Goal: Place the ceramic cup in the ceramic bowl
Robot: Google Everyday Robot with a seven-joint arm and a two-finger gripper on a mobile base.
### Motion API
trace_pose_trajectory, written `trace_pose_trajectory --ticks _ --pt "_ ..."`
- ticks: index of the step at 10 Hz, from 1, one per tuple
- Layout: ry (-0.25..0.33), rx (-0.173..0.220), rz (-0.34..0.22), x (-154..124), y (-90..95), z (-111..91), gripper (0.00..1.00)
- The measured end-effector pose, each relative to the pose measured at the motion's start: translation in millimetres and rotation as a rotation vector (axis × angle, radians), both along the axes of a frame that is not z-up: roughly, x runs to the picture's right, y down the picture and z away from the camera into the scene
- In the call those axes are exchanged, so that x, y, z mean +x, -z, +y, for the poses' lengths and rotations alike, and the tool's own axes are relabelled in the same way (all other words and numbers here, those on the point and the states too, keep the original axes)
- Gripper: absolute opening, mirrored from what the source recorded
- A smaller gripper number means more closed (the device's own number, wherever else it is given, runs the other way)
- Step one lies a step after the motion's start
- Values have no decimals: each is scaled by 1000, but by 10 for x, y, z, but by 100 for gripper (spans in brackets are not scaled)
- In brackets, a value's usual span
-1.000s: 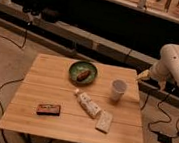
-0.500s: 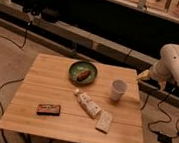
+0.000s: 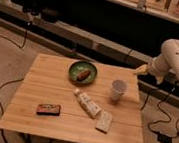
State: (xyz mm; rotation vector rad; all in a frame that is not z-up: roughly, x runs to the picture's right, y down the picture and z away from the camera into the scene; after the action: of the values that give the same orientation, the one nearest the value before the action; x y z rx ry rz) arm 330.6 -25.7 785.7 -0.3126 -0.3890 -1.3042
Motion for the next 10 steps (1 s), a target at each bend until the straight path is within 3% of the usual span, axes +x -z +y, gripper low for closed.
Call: trace_pose_trajectory --ticks 1,4,7,10 --pt "11 0 -26 -108 7 -7 80" --pt "18 -71 -57 -169 -51 212 80" --pt "46 -144 -107 -282 -227 393 80" --pt "73 -185 -115 -299 -444 462 80"
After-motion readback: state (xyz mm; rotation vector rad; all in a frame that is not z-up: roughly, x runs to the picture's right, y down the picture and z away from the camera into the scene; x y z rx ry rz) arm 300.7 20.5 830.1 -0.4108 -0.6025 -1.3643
